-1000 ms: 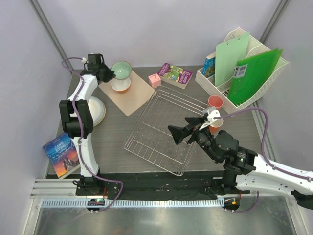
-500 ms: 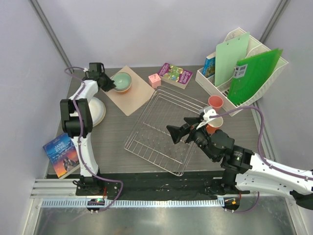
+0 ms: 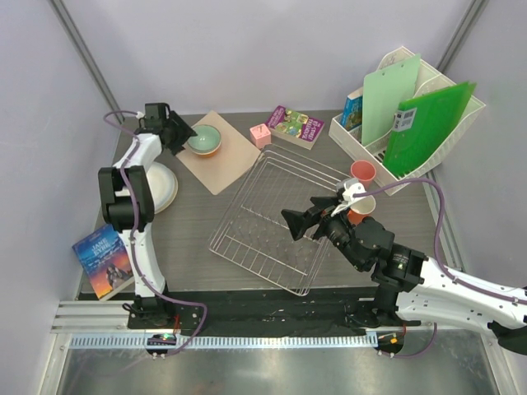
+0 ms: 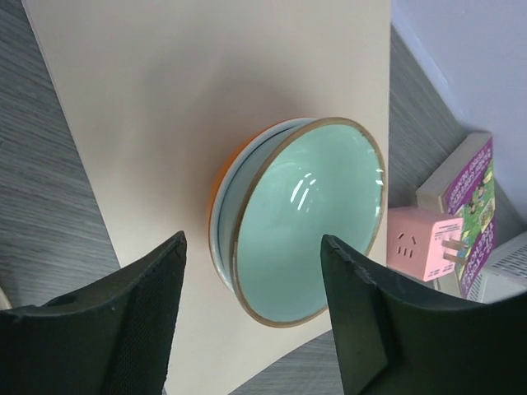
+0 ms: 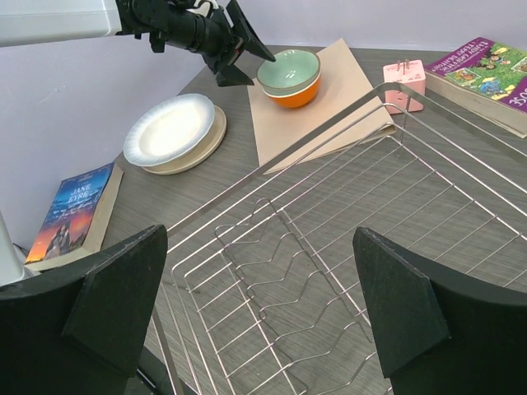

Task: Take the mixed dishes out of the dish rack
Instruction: Place the bowl at the center of the board, then reset both arms

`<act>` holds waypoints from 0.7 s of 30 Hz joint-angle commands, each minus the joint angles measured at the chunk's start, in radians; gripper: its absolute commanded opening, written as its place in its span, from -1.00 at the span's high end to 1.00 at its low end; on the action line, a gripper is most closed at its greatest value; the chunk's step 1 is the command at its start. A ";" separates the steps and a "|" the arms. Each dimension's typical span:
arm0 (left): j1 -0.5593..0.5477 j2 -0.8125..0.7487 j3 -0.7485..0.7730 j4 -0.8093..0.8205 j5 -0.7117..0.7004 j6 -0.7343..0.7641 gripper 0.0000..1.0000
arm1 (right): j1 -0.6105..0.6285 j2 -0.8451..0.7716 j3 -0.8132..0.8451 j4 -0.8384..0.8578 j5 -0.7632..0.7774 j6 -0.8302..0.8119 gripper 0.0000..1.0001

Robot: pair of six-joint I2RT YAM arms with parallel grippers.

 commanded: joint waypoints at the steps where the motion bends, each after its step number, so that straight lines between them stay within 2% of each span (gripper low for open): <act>1: 0.016 -0.109 0.068 0.023 0.016 -0.007 -0.38 | -0.005 -0.018 -0.005 0.055 0.002 0.025 -0.99; 3: 0.017 -0.172 0.056 0.021 -0.001 -0.009 -0.44 | -0.005 -0.018 -0.007 0.053 0.003 0.026 -0.99; 6: 0.017 -0.302 0.007 0.009 -0.036 -0.024 -0.65 | -0.005 -0.015 -0.010 0.053 0.013 0.031 -0.99; 7: 0.013 -0.339 -0.034 -0.014 -0.051 -0.032 -0.99 | -0.005 -0.015 -0.011 0.053 0.019 0.031 -0.99; 8: 0.006 -0.376 -0.056 -0.032 -0.062 -0.033 -1.00 | -0.005 -0.013 -0.020 0.053 0.035 0.034 -0.99; 10: -0.031 -0.489 -0.111 -0.127 -0.172 -0.010 -1.00 | -0.005 -0.015 -0.031 0.053 0.048 0.032 -0.99; 12: -0.138 -0.606 -0.165 -0.187 -0.292 0.034 -0.99 | -0.006 -0.015 -0.046 0.052 0.068 0.034 -0.99; 16: -0.347 -0.824 -0.421 -0.214 -0.505 0.086 -0.99 | -0.005 -0.022 -0.065 0.047 0.103 0.028 -0.99; 17: -0.438 -0.859 -0.464 -0.214 -0.542 0.089 -1.00 | -0.006 -0.024 -0.068 0.047 0.114 0.025 -0.99; 21: -0.624 -1.025 -0.645 -0.302 -0.683 0.033 -1.00 | -0.005 -0.023 -0.065 0.047 0.112 -0.003 -0.99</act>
